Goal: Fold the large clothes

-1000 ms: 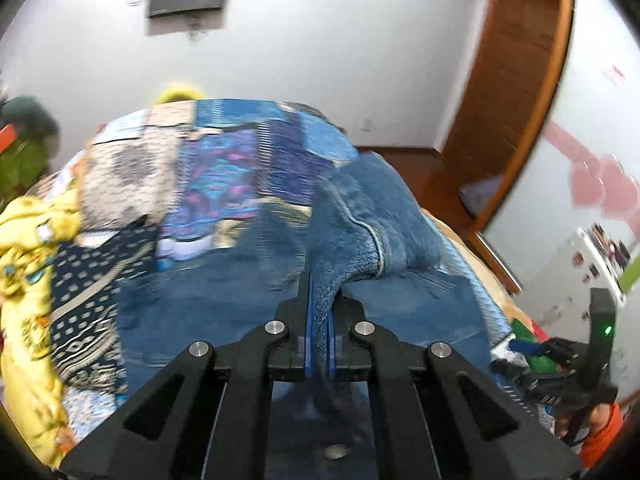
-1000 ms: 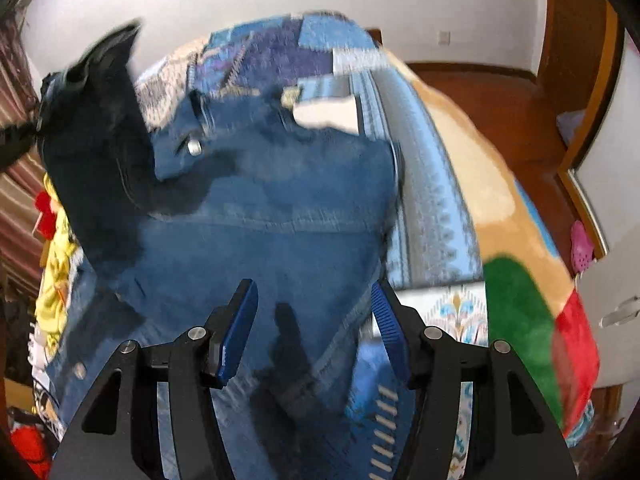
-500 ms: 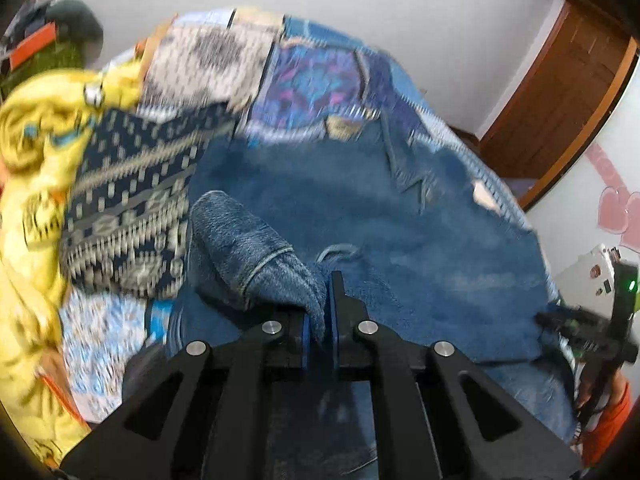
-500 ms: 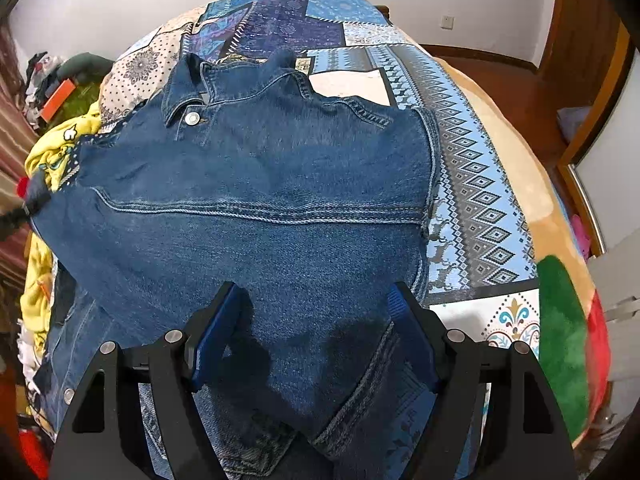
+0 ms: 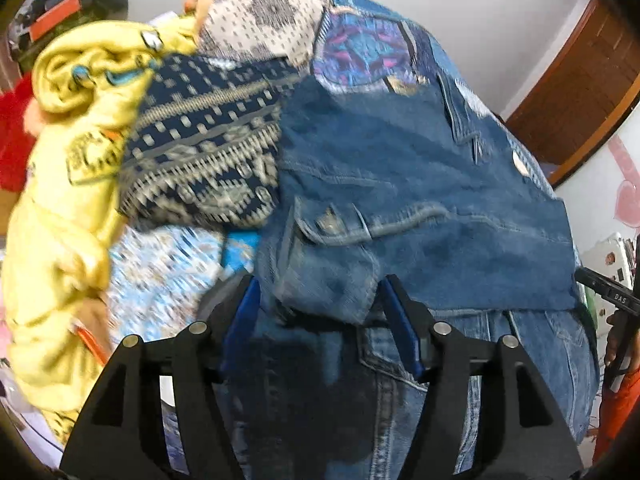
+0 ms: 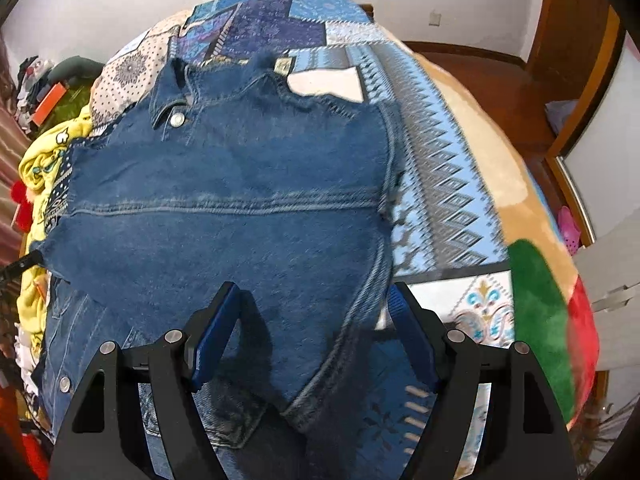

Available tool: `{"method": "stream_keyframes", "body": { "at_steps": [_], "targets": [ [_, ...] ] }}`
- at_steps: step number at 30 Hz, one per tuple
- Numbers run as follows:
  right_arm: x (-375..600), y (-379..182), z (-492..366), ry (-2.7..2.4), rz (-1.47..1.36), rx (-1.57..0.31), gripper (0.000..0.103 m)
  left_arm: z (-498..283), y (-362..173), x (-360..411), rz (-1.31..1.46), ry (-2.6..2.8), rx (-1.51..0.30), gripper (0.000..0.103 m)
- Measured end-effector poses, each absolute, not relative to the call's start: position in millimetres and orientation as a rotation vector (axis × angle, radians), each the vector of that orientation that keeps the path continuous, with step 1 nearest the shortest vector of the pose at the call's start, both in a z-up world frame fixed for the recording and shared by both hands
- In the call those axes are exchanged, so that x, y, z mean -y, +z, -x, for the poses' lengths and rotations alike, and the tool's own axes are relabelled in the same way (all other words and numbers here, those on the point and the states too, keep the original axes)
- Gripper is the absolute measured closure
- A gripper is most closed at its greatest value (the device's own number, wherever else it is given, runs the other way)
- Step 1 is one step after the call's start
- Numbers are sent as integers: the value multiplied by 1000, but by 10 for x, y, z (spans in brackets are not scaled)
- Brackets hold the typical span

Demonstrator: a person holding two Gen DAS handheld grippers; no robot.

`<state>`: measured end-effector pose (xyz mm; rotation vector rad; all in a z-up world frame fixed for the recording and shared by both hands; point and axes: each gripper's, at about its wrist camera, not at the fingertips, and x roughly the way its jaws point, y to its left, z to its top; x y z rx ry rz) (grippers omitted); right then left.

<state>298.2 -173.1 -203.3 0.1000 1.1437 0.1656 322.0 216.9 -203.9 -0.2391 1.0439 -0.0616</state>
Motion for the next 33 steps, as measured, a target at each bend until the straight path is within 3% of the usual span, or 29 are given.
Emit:
{"method": "stream_keyframes", "body": {
  "at_steps": [6,15,17,19,21,23,25,29,33],
  "targets": [
    [1895,-1950,-3174,141,-124,-1101,30,-3699,-1975,-2463,268,-12,-1031,40],
    [2181,-2252,-3677,172,-264,-1162,30,-4523,-2380,-2581,347,-43,-1114,40],
    [2181,-2293,-3746,193,-281,-1160,36,-4648,-2455,-2589,354,-42,-1121,40],
    [2154,-2324,-3826,208,-283,-1155,48,-4771,-2518,-2603,355,-33,-1121,40],
    [2144,-2346,-3900,220,-295,-1145,59,-4855,-2555,-2611,357,-42,-1118,47],
    [2150,-2365,-3952,207,-308,-1124,66,-4922,-2573,-2613,366,-63,-1112,63],
    [2181,-2386,-4004,179,-311,-1093,85,-4953,-2556,-2624,393,-69,-1091,76],
    [2211,-2386,-4144,190,-348,-1078,89,-4944,-2461,-2563,364,-53,-1060,90],
    [2059,-2139,-4281,204,-229,-1029,89,-4866,-2240,-2527,313,-26,-1016,95]
  ]
}}
